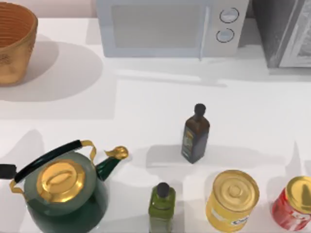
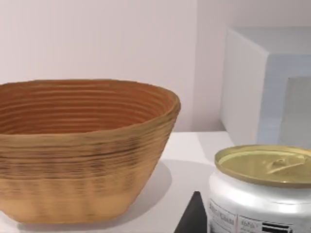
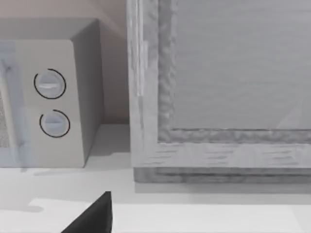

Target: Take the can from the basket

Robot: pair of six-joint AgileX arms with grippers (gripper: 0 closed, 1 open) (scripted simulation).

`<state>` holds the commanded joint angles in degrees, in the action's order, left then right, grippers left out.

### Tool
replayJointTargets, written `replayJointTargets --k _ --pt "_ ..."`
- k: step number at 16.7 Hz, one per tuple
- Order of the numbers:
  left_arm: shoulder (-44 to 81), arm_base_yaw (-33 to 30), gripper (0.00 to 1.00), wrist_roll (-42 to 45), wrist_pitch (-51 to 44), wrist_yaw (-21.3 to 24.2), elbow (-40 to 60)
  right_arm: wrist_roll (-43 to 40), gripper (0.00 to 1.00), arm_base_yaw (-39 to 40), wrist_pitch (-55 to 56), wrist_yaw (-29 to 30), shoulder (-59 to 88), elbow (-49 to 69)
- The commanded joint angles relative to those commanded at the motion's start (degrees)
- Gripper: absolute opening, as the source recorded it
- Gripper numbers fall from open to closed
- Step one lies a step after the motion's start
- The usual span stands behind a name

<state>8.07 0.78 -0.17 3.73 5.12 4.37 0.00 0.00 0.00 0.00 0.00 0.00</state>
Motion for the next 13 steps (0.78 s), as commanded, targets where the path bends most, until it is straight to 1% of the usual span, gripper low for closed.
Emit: replayJointTargets --k 2,5,8,13 --pt "6.9 -0.1 0.00 -0.1 3.6 4.3 4.0 0.0 1.00 0.0 0.0 0.0 0.0 0.0" --pt "20.7 -1.2 0.00 -0.2 11.0 12.9 11.8 0.0 1.00 0.0 0.0 0.0 0.0 0.0" --pt "37.7 -3.1 0.00 -0.1 20.1 23.4 21.0 0.0 1.00 0.0 0.0 0.0 0.0 0.0" --pt "70.5 -7.5 0.00 0.4 37.5 42.1 37.3 0.0 1.00 0.0 0.0 0.0 0.0 0.0"
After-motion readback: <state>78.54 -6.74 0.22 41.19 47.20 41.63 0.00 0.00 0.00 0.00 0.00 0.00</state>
